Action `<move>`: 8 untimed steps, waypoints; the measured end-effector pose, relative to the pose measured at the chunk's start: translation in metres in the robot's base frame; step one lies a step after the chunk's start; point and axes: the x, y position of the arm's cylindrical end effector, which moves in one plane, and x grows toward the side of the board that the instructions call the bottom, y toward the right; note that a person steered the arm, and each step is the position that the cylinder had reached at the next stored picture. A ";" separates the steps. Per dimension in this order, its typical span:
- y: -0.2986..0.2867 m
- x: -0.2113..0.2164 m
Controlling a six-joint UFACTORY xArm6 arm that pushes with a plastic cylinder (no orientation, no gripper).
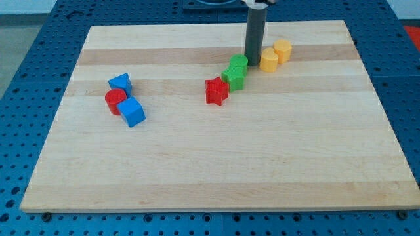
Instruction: Push the red circle closer to the red star
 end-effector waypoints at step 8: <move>-0.033 0.227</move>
